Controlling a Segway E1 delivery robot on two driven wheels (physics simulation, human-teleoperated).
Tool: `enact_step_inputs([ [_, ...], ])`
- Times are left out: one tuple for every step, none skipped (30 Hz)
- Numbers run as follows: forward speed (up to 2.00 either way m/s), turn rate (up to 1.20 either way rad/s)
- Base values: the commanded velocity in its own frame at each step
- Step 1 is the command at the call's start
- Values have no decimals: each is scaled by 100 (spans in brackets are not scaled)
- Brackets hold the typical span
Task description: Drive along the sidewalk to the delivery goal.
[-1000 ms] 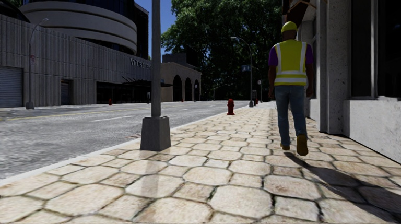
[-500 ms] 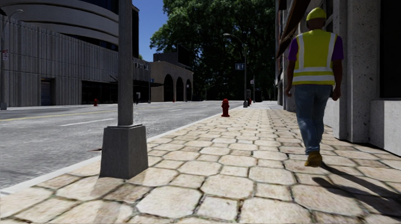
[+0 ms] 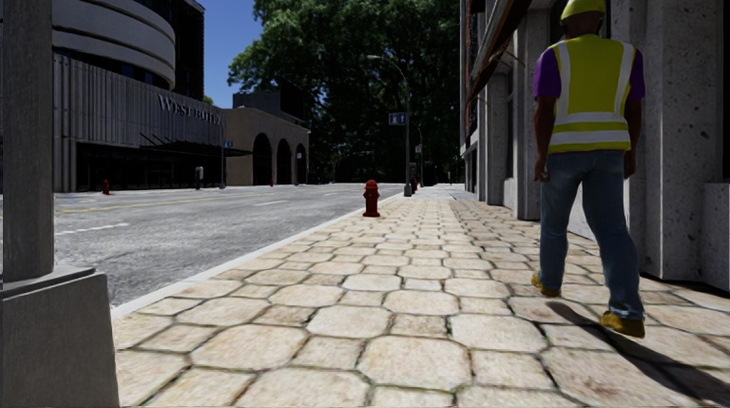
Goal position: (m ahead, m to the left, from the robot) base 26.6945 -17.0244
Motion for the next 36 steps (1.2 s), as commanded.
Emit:
enact_step_inputs([
  [200, -11],
  [200, -11],
  [200, -11],
  [200, -11],
  [200, -11],
  [200, -11],
  [200, -16],
  [200, -23],
  [200, -23],
  [200, -26],
  [200, -27],
  [200, -27],
  [200, -27],
  [200, -27],
  [200, -27],
  [200, -27],
  [200, -27],
  [200, -27],
  [200, -27],
  [200, -27],
  [200, -27],
  [200, -27],
  [200, -27],
  [200, -27],
  [200, -27],
  [200, -27],
  [200, -27],
  [200, -27],
  [200, -27],
  [200, -27],
  [200, -27],
  [200, -27],
  [200, -27],
  [200, -27],
  [200, -27],
  [200, -27],
])
